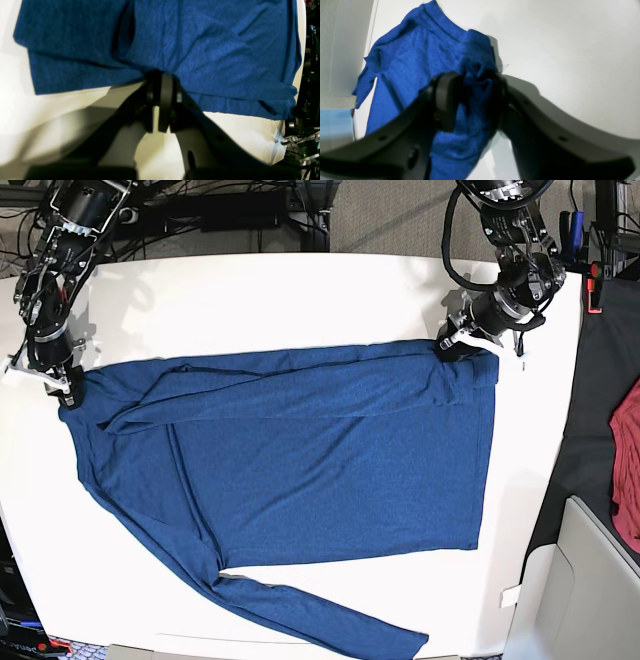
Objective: Fold the T-shirt properly
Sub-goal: 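Pull the shoulder edge with both grippers to flatten the shirt, then open both grippers and release the shoulder edge, then move the left gripper along the shirt's side to the hem corner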
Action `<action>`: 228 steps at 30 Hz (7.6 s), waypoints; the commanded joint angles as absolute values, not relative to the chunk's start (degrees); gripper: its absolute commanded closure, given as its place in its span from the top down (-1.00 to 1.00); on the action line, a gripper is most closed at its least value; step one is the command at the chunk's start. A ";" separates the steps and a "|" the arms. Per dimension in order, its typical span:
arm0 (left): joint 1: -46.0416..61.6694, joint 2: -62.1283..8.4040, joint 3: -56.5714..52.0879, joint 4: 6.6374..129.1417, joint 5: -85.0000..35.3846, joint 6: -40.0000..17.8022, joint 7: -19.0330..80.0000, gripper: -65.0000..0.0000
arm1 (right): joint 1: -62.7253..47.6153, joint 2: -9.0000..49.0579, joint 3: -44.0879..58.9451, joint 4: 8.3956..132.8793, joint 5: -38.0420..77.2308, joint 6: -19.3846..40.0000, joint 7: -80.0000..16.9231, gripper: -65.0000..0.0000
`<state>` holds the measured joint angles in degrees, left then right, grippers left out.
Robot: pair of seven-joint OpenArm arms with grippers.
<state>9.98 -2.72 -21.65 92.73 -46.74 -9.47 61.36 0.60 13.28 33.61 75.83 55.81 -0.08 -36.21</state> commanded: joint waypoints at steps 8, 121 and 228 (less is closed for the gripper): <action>9.89 -3.03 -21.67 93.14 -45.32 -9.01 62.73 -1.00 | 0.57 13.93 33.80 76.79 54.64 0.13 -37.05 -0.71; 28.62 -9.10 -21.76 110.55 -45.23 -9.10 64.92 -1.00 | -28.70 8.75 44.35 102.29 70.81 2.33 -36.70 -0.92; -19.65 -8.75 -15.34 83.30 -26.68 -8.92 61.58 -0.39 | 8.57 28.26 27.91 85.32 53.49 9.19 -36.88 -0.47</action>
<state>-17.91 -7.97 -15.35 82.35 -25.91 -8.82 62.70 6.94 26.76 27.73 84.20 52.58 8.34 -38.57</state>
